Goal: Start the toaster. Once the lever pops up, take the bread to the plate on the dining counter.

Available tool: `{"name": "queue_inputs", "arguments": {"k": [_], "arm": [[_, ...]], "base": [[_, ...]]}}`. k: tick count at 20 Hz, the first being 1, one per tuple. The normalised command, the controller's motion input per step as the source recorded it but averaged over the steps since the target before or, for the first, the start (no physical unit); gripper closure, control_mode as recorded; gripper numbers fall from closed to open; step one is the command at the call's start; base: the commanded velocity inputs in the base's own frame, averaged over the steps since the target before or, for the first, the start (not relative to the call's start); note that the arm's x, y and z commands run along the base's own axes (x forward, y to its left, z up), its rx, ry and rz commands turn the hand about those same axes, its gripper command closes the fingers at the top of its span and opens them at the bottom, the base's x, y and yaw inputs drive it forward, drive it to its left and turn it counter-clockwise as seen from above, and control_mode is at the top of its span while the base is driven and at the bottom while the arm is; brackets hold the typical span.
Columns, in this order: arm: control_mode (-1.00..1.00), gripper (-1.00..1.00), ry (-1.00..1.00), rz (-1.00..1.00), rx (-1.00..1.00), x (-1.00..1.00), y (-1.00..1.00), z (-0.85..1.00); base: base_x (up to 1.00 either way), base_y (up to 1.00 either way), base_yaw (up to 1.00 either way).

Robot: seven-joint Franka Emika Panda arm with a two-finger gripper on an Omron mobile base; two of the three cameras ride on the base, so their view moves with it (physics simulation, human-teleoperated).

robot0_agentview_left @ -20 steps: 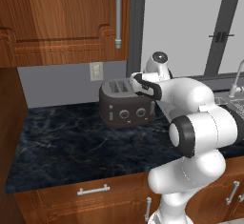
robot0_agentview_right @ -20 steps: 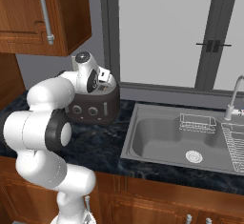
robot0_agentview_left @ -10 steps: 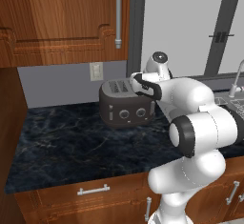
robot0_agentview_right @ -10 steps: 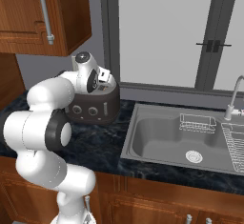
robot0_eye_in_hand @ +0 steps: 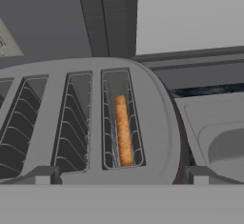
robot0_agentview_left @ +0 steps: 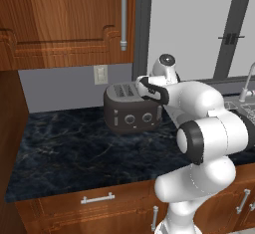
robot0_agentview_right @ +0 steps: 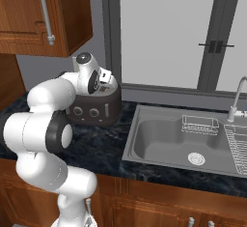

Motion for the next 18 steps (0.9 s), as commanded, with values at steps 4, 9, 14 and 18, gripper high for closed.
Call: {"name": "queue_inputs", "arguments": {"k": [4, 9, 14, 18], "arm": [[-1.00, -1.00, 0.00, 0.00, 0.00, 0.00, 0.00, 0.00], [-1.00, -1.00, 0.00, 0.00, 0.00, 0.00, 0.00, 0.00], [-1.00, -1.00, 0.00, 0.00, 0.00, 0.00, 0.00, 0.00], [-1.00, -1.00, 0.00, 0.00, 0.00, 0.00, 0.00, 0.00]], "base": [[0.00, 0.00, 0.00], [0.00, 0.00, 0.00], [0.00, 0.00, 0.00], [0.00, 0.00, 0.00]]}}
